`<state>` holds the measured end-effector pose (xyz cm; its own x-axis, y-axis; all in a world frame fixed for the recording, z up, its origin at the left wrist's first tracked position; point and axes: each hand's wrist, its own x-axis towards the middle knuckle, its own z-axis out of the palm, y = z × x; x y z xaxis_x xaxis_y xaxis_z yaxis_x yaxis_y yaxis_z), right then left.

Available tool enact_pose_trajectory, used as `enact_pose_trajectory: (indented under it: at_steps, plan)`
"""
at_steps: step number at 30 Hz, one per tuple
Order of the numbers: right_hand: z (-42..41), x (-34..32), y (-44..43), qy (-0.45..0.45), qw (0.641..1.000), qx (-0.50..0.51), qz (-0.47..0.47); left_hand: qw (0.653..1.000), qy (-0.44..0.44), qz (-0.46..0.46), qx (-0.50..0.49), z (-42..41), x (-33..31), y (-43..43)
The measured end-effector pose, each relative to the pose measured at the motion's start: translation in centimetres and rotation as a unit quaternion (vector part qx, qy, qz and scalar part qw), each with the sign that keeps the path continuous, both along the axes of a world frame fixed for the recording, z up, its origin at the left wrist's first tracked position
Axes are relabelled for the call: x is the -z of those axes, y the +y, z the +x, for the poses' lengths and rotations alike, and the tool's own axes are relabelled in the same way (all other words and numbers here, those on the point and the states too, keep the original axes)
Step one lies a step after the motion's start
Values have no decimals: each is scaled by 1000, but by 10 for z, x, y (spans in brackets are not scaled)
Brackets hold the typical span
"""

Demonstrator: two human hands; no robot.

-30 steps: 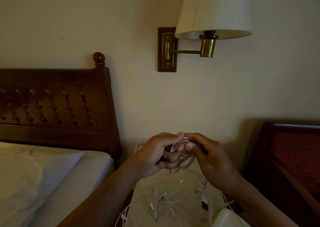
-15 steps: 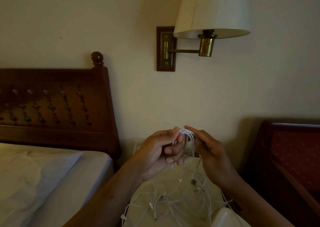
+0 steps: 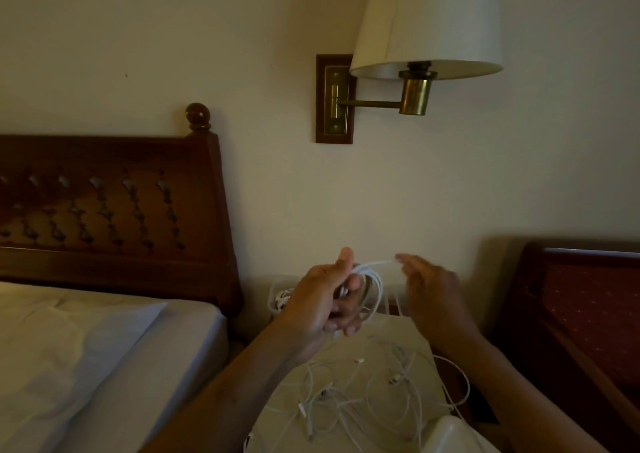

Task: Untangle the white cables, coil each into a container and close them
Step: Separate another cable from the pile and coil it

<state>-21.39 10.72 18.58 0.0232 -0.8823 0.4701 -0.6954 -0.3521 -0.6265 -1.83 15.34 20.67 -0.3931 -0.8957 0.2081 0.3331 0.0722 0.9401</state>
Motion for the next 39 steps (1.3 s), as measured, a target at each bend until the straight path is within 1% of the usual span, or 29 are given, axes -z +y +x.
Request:
enact_pose_trajectory:
  at_steps: [1, 3, 6, 7, 8, 10, 11, 12, 14, 16, 19, 21, 22, 23, 25, 26, 28, 30, 32, 34, 35, 37, 39]
  plan:
    - [-5, -4, -3, -30, 999, 12, -14, 999, -5, 19, 26, 2, 3, 3]
    - [-8, -11, -6, -36, 999, 21, -34, 998, 17, 41, 54, 5, 6, 5]
    - [-6, -9, -6, -12, 1000, 13, -21, 997, 69, 15, 21, 7, 7, 5]
    - [-4, -7, -3, 17, 1000, 8, -15, 996, 89, 6, 2, 6, 7, 3]
    - [-1, -2, 1, 83, 996, 10, -14, 994, 107, -3, -16, 5, 6, 1]
    - [11, 9, 15, 259, 965, 17, -38, 991, 123, -25, -43, 2, 3, -4]
    - [20, 13, 25, 300, 953, -3, -48, 990, 122, -40, -57, 0, 3, -6]
    - [27, 17, 33, 322, 945, -38, -48, 989, 113, -57, -73, -1, 4, -8]
    - [39, 20, 46, 334, 936, -102, -47, 989, 69, -86, -103, -5, 7, -12]
    - [42, 18, 50, 344, 929, -123, -58, 985, 0, -113, -131, -7, 12, -15]
    - [37, 6, 52, 371, 911, -138, -114, 968, -112, -157, -163, -8, 14, -20]
    - [31, -9, 54, 364, 902, -160, -171, 944, -199, -183, -190, -7, 15, -24]
    - [27, -14, 54, 342, 902, -171, -199, 934, -233, -192, -191, -6, 14, -25]
    - [22, -17, 53, 319, 901, -180, -234, 930, -254, -193, -182, -6, 13, -27]
    - [14, -20, 49, 272, 891, -200, -302, 937, -265, -181, -140, -3, 7, -28]
    - [12, -21, 47, 236, 897, -209, -311, 943, -261, -173, -112, -2, 4, -28]
    - [10, -23, 44, 146, 918, -221, -294, 950, -263, -156, -67, 0, 0, -28]
    - [9, -23, 43, 96, 934, -223, -263, 956, -259, -134, -38, 1, -1, -29]
    - [7, -21, 42, 93, 939, -217, -251, 965, -232, -118, -8, 1, -2, -29]
    - [6, -22, 44, 110, 931, -220, -271, 973, -206, -106, 16, 1, -2, -31]
    - [7, -23, 46, 126, 920, -230, -290, 973, -205, -106, 18, 2, -2, -31]
    - [10, -23, 51, 186, 893, -241, -331, 966, -226, -124, 7, 5, -3, -31]
    - [12, -24, 55, 237, 873, -229, -360, 959, -247, -141, -8, 8, 0, -30]
